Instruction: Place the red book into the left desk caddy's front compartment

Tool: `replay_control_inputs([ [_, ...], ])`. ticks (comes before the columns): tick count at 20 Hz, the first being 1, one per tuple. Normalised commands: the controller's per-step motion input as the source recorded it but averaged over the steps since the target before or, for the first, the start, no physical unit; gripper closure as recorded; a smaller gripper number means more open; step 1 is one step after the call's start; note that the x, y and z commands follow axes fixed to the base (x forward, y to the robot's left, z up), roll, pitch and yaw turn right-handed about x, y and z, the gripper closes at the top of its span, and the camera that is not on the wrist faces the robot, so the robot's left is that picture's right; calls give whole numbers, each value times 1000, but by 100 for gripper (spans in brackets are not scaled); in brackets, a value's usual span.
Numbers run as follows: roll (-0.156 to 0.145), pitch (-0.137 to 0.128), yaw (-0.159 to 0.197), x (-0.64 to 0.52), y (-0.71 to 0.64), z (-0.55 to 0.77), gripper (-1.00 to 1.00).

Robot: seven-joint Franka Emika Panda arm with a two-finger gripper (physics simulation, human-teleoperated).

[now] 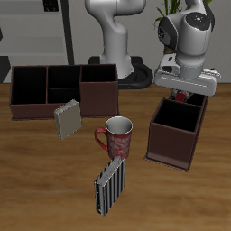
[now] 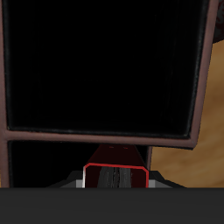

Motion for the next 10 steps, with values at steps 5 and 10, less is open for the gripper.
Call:
replay_control_inputs([
  [5,36,59,-22,-22,6,-150,-100],
  [10,-16,-8,-8,-41,-108,71,-100],
])
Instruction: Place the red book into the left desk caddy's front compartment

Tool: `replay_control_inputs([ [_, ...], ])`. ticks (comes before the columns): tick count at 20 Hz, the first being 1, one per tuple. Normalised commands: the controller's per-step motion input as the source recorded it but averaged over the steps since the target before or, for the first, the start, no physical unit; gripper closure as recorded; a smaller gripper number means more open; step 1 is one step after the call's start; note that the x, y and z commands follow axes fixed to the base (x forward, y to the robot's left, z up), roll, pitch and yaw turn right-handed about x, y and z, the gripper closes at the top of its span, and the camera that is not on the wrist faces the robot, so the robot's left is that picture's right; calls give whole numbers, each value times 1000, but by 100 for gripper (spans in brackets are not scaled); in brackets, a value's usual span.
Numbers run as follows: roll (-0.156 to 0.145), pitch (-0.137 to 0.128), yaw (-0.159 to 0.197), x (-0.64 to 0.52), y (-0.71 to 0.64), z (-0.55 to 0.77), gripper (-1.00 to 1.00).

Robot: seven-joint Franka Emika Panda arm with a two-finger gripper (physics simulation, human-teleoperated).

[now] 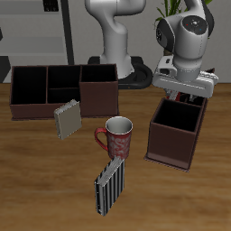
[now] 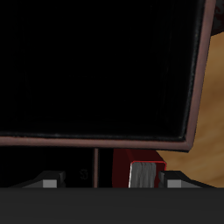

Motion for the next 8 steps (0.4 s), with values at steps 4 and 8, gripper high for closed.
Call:
replay_control_inputs([
  [4,4,-4,9,-59,-54,41,-100],
  [8,-13,1,8,-40,-79,14,-100],
])
